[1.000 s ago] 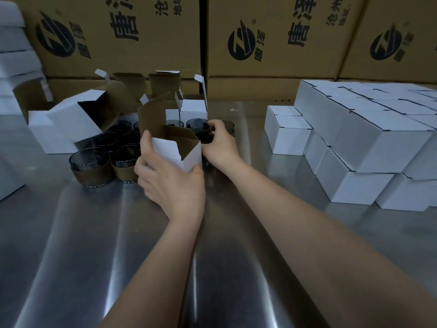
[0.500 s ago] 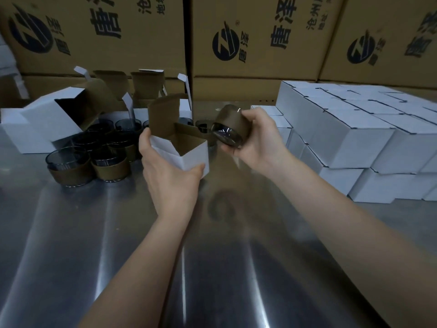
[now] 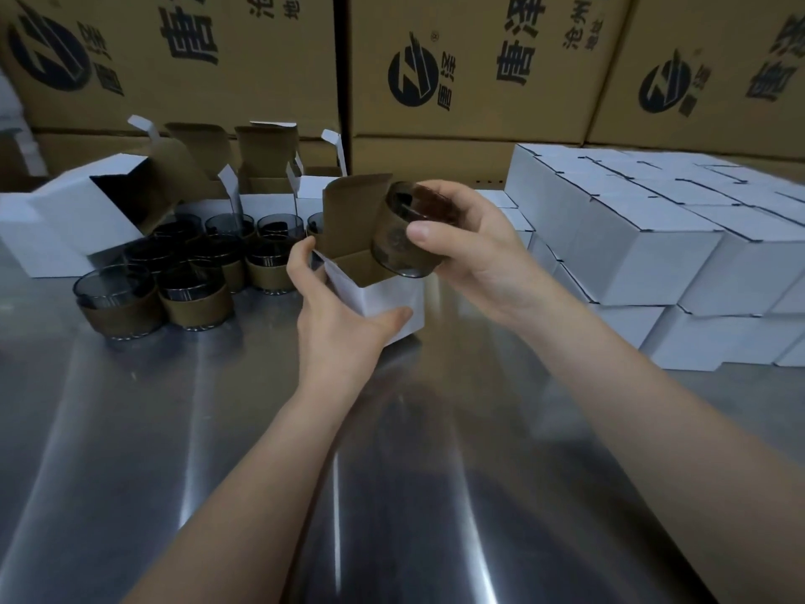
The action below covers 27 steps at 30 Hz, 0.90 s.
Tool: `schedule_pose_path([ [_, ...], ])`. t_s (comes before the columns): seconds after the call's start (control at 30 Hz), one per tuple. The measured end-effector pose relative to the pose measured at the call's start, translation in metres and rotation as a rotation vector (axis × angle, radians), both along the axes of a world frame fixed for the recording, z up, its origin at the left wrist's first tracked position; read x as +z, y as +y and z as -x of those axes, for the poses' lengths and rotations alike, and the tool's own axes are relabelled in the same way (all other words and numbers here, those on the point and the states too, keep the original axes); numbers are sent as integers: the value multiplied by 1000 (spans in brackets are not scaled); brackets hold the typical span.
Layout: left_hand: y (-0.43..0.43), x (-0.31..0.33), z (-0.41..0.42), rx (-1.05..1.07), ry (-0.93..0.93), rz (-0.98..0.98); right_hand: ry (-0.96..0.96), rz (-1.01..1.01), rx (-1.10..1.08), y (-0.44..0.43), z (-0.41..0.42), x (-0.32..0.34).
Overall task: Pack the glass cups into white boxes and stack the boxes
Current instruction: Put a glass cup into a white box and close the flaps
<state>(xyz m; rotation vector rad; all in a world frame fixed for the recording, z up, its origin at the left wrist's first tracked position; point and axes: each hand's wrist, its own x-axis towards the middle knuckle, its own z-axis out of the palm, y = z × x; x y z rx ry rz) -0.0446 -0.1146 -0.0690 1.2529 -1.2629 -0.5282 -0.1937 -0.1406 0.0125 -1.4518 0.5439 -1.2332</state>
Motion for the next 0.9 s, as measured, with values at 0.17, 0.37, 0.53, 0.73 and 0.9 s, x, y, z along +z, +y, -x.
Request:
schedule_pose_path([
  [0.17, -2, 0, 0, -28, -4, -2, 225, 205, -184, 6, -5, 3],
  [0.37, -4, -4, -2, -73, -19, 20, 521, 264, -345, 6, -10, 14],
  [0.53, -6, -5, -2, -116, -57, 29, 734, 287, -349, 5, -11, 29],
  [0.73, -6, -7, -3, -164, -69, 31, 919, 329, -312, 0, -4, 44],
  [0.9, -5, -5, -2, -186, -90, 34, 1169, 420, -301, 1, -3, 50],
])
